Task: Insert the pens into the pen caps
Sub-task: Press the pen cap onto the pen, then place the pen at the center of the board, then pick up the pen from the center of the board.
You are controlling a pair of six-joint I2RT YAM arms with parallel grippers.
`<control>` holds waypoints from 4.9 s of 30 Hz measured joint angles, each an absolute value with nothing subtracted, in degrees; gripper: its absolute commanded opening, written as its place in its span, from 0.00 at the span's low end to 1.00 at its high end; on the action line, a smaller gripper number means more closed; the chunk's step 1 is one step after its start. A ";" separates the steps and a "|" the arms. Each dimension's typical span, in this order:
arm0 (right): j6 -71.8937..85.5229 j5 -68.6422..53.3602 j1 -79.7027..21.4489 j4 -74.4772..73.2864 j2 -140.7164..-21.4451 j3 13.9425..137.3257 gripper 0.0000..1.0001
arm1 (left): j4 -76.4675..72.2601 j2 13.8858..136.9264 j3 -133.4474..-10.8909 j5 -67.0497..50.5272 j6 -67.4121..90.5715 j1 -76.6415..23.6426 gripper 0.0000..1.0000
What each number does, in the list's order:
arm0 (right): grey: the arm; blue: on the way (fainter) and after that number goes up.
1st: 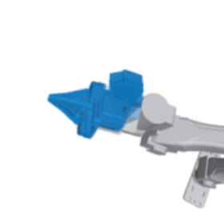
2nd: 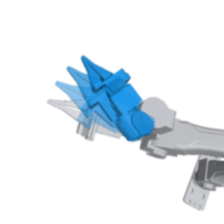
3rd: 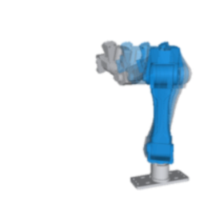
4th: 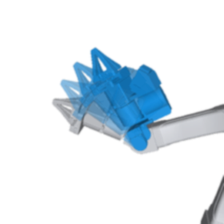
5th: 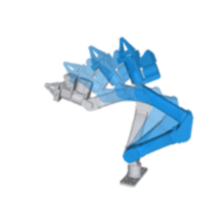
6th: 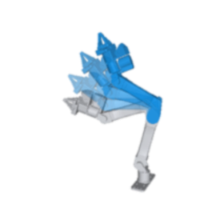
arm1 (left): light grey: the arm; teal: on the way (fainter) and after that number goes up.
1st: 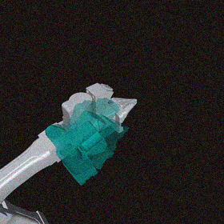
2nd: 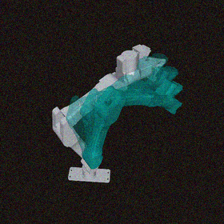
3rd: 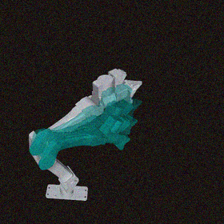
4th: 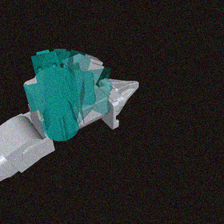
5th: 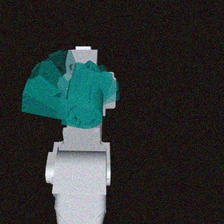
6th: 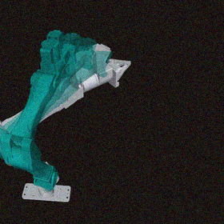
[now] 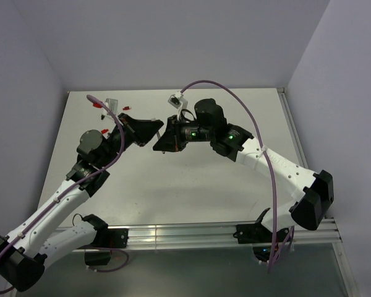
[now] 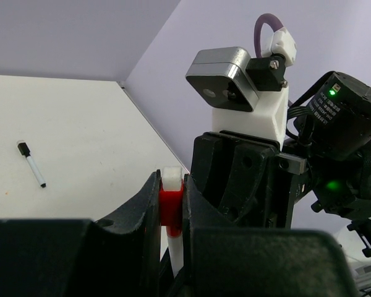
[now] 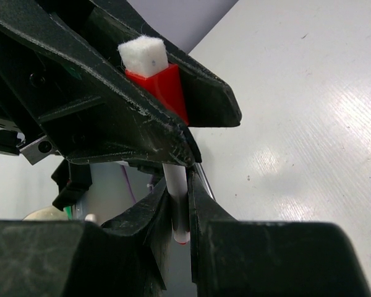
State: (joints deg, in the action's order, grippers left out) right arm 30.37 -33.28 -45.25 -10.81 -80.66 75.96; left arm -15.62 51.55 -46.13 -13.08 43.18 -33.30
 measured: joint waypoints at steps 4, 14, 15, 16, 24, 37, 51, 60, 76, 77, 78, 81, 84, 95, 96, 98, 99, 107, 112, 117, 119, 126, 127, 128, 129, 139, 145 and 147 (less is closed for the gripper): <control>30.48 -33.65 -44.80 -10.26 -80.73 75.96 0.06 | -13.76 52.27 -47.86 -11.42 43.13 -33.78 0.00; 30.61 -32.03 -43.31 -5.56 -80.09 75.33 0.27 | -8.14 57.45 -56.29 -8.95 41.69 -34.26 0.00; 30.79 -30.85 -43.07 -4.05 -79.94 75.11 0.30 | -7.03 58.11 -57.04 -9.87 41.56 -34.37 0.00; 30.76 -29.93 -42.78 -2.59 -79.79 74.98 0.32 | -6.22 58.61 -57.32 -10.37 41.41 -34.59 0.00; 30.35 -26.98 -41.74 0.45 -76.51 71.79 0.39 | -3.38 62.78 -61.04 -13.82 41.21 -32.58 0.00; 28.84 -15.77 -41.71 -2.83 -62.02 58.30 0.47 | -1.21 73.76 -70.08 -11.94 38.41 -28.51 0.00; 28.86 3.42 -40.45 -16.64 -44.38 56.69 0.50 | -0.84 113.67 -90.76 -1.28 33.41 -28.36 0.03; 28.82 5.65 -40.45 -20.93 -40.12 55.72 0.50 | 4.25 128.22 -104.25 2.35 32.16 -29.28 0.13; 28.82 6.50 -40.29 -22.17 -36.82 53.21 0.50 | 5.72 133.93 -106.72 4.62 31.11 -32.73 0.26; 28.82 6.50 -40.29 -22.17 -36.71 53.21 0.50 | 5.87 133.99 -106.72 4.64 31.11 -32.73 0.27; 28.82 6.50 -40.29 -22.17 -36.67 53.21 0.50 | 5.91 133.99 -106.74 4.71 31.11 -32.73 0.28; 28.82 6.50 -40.27 -22.22 -36.53 53.19 0.50 | 5.93 133.99 -106.98 4.91 31.11 -32.71 0.32; 28.82 6.50 -40.27 -22.22 -36.51 53.12 0.50 | 5.93 133.99 -107.09 5.23 30.98 -32.71 0.39; 28.84 6.33 -40.23 -22.15 -36.80 52.80 0.50 | 6.94 128.97 -101.60 9.13 31.05 -31.92 0.40; 28.84 6.20 -40.23 -22.06 -37.01 52.75 0.50 | 7.01 127.35 -100.36 9.45 31.24 -31.51 0.40; 28.84 5.93 -40.23 -21.58 -37.52 52.49 0.51 | 7.31 123.63 -97.84 10.72 31.81 -29.98 0.40; 28.84 5.74 -40.23 -21.39 -37.82 52.21 0.51 | 7.42 121.54 -96.77 11.49 32.21 -28.84 0.40; 28.80 3.86 -40.21 -19.44 -41.52 51.03 0.51 | 10.72 113.49 -95.11 18.46 34.44 -15.81 0.33; 28.34 2.33 -39.92 -18.11 -44.75 50.98 0.51 | 16.32 113.14 -93.56 23.53 37.32 -9.96 0.33; 27.77 1.17 -39.20 -15.84 -45.98 50.33 0.51 | 21.06 112.66 -91.20 24.99 38.83 -7.60 0.32; 27.73 0.43 -38.92 -15.35 -46.54 50.00 0.51 | 22.61 112.66 -91.26 24.99 39.00 -6.92 0.31; 27.55 -1.19 -38.63 -14.39 -47.29 49.04 0.51 | 24.77 116.03 -93.67 25.21 40.36 -5.13 0.31; 27.55 -1.26 -38.59 -14.20 -47.27 49.06 0.51 | 24.73 116.71 -93.67 24.93 40.34 -4.93 0.32; 27.55 -1.39 -38.57 -14.09 -47.24 49.04 0.51 | 24.67 117.19 -93.69 24.73 40.32 -4.82 0.33; 27.55 -1.50 -38.57 -14.11 -47.20 49.04 0.51 | 24.71 117.86 -93.80 24.34 40.18 -4.73 0.33; 26.68 -1.74 -37.71 -14.20 -46.48 49.04 0.52 | 24.91 124.66 -101.49 22.74 38.63 -4.69 0.33; 25.89 -2.04 -37.21 -14.28 -46.44 49.04 0.51 | 25.12 127.83 -106.48 22.72 37.08 -4.69 0.33; 25.76 -2.20 -37.10 -14.35 -46.44 49.04 0.51 | 25.23 128.92 -107.61 22.72 36.58 -4.69 0.33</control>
